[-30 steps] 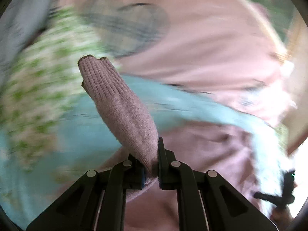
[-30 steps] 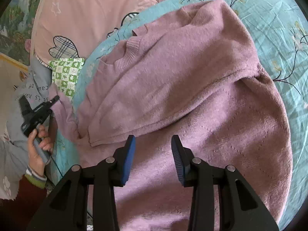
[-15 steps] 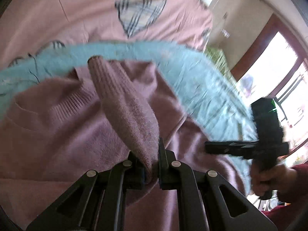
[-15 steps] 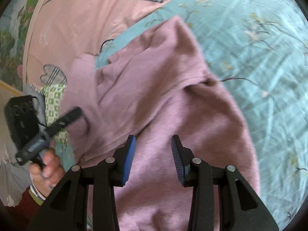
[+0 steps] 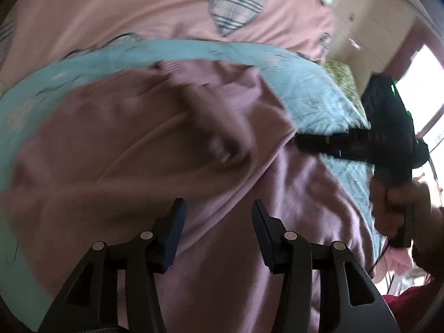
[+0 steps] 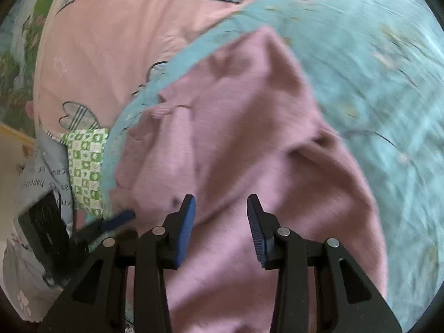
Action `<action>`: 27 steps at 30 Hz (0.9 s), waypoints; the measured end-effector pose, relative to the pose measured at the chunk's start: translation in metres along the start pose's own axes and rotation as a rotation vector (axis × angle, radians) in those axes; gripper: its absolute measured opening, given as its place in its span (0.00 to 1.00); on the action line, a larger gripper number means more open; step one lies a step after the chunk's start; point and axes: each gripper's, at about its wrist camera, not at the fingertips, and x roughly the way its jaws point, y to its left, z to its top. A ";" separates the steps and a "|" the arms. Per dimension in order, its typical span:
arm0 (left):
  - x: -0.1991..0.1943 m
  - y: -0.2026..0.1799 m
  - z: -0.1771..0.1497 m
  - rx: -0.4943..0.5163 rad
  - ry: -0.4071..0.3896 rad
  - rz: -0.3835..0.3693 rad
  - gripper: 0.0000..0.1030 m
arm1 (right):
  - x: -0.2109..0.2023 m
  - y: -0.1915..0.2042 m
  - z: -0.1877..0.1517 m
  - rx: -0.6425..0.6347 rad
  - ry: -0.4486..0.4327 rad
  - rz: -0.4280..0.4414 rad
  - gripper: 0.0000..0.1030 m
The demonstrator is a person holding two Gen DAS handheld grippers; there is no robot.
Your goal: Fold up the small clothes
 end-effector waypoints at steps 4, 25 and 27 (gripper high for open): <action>-0.021 0.032 -0.038 -0.088 0.010 0.123 0.52 | 0.024 0.024 0.019 -0.054 0.017 0.004 0.46; -0.016 0.092 -0.102 -0.299 0.033 0.481 0.46 | 0.033 0.067 0.051 -0.095 -0.032 0.113 0.07; -0.016 0.092 -0.102 -0.310 0.029 0.482 0.43 | -0.002 0.068 0.056 -0.053 -0.182 0.121 0.07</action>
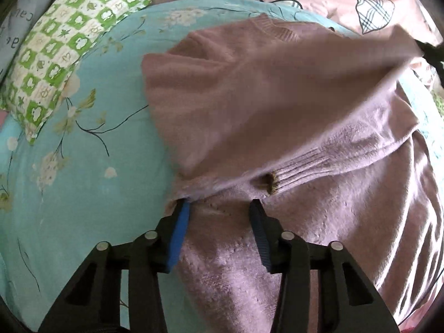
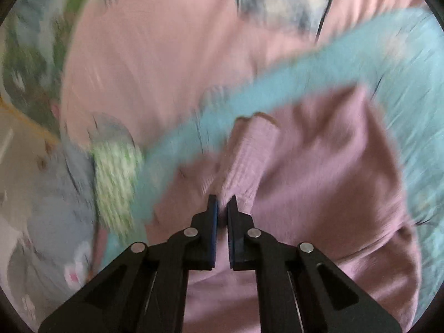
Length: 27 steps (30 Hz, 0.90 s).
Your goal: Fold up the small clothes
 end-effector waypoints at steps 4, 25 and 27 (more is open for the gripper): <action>0.001 0.004 -0.002 -0.022 0.013 0.034 0.45 | 0.000 -0.029 0.002 0.094 0.014 -0.322 0.62; 0.001 0.021 -0.002 -0.124 0.021 0.048 0.43 | 0.051 -0.100 -0.035 0.189 0.193 -0.192 0.07; 0.002 0.021 -0.001 -0.125 0.020 0.046 0.43 | 0.034 -0.088 -0.030 0.160 0.134 -0.168 0.07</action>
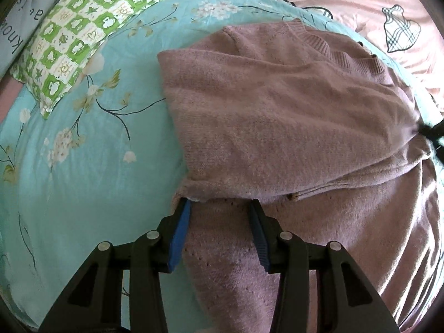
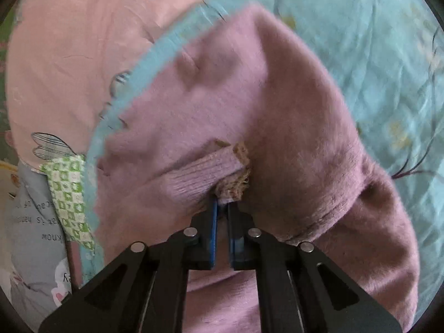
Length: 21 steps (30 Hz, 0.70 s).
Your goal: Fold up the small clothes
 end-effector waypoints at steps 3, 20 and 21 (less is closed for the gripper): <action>0.000 0.000 0.000 -0.002 -0.002 -0.001 0.43 | -0.050 0.021 0.005 -0.037 -0.122 0.104 0.07; 0.004 0.000 0.003 -0.019 0.012 -0.030 0.38 | -0.050 0.002 0.001 -0.151 -0.146 -0.096 0.06; 0.004 0.000 0.003 -0.022 0.013 -0.031 0.38 | -0.042 -0.003 0.003 -0.149 -0.124 -0.115 0.06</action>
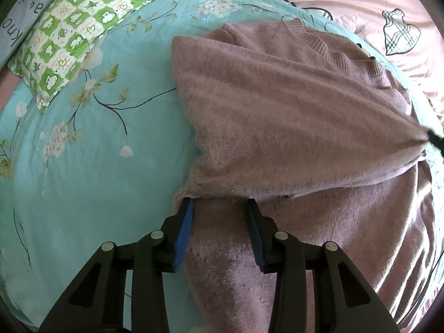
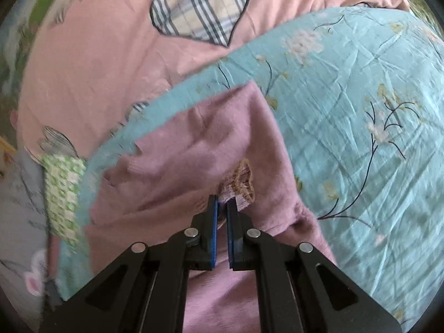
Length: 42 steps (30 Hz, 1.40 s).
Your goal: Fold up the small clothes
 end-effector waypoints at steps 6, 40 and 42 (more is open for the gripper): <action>-0.001 0.006 -0.003 0.001 0.019 -0.030 0.38 | 0.028 -0.021 -0.013 0.068 0.131 -0.040 0.12; 0.079 -0.067 0.202 0.525 0.032 -0.115 0.46 | 0.162 0.119 0.117 -0.851 0.296 0.010 0.35; 0.072 -0.074 0.197 0.560 0.021 -0.141 0.07 | 0.158 0.118 0.110 -0.871 0.280 0.010 0.08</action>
